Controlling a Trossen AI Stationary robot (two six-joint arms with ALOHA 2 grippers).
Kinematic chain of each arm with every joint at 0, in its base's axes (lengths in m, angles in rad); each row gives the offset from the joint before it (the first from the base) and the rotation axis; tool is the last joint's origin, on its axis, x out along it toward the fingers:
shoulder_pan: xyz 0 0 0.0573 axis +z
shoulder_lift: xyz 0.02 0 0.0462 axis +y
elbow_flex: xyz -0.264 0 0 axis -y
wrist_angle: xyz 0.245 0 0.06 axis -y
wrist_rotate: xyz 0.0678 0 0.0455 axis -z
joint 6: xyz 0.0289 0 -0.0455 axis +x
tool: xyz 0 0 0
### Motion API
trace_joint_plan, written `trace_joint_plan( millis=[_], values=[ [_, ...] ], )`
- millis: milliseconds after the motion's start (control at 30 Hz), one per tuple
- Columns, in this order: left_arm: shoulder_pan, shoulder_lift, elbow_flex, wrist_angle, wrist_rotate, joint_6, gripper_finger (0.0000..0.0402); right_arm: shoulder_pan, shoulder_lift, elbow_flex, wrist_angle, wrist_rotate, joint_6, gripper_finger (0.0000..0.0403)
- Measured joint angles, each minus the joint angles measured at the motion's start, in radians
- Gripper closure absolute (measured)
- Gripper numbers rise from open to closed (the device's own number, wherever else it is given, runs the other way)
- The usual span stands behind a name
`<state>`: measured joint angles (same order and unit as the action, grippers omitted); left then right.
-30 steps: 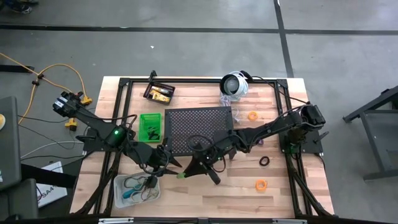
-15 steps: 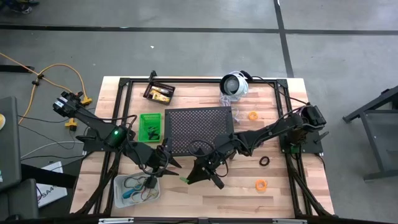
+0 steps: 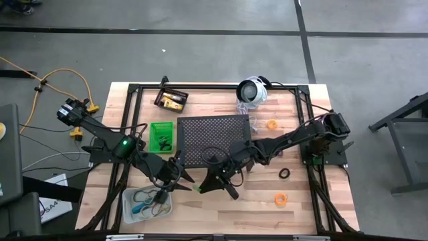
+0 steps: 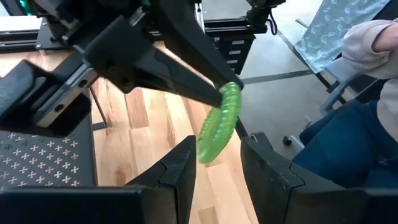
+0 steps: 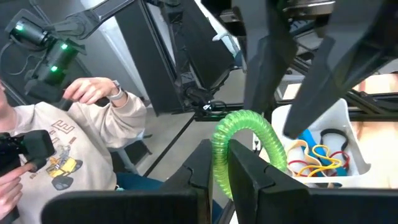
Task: Pick & Place Office Desk Supplies
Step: Put the green spring keychain into the green bin
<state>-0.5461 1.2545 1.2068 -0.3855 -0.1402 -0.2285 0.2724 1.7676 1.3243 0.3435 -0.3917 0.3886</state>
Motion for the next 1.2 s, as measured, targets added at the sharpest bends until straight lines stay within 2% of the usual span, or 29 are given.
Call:
trace_joint_plan(
  millis=[300,600,1067,1200],
  values=[
    [0.0,0.0,0.0,0.03,0.0,0.049,0.0279,-0.034,0.0,0.0,0.006,-0.001,-0.001,0.0378],
    [0.0,0.0,0.0,0.03,-0.001,0.017,0.0282,-0.039,0.0,0.0,0.012,-0.001,-0.02,0.0378],
    [0.0,0.0,0.0,0.031,-0.003,0.011,0.0361,-0.039,0.0,0.0,0.012,-0.003,-0.02,0.0378],
    [0.0,0.0,0.0,0.031,-0.003,0.011,0.0371,-0.039,0.0,0.0,0.012,-0.004,-0.02,0.0378]
  ],
)
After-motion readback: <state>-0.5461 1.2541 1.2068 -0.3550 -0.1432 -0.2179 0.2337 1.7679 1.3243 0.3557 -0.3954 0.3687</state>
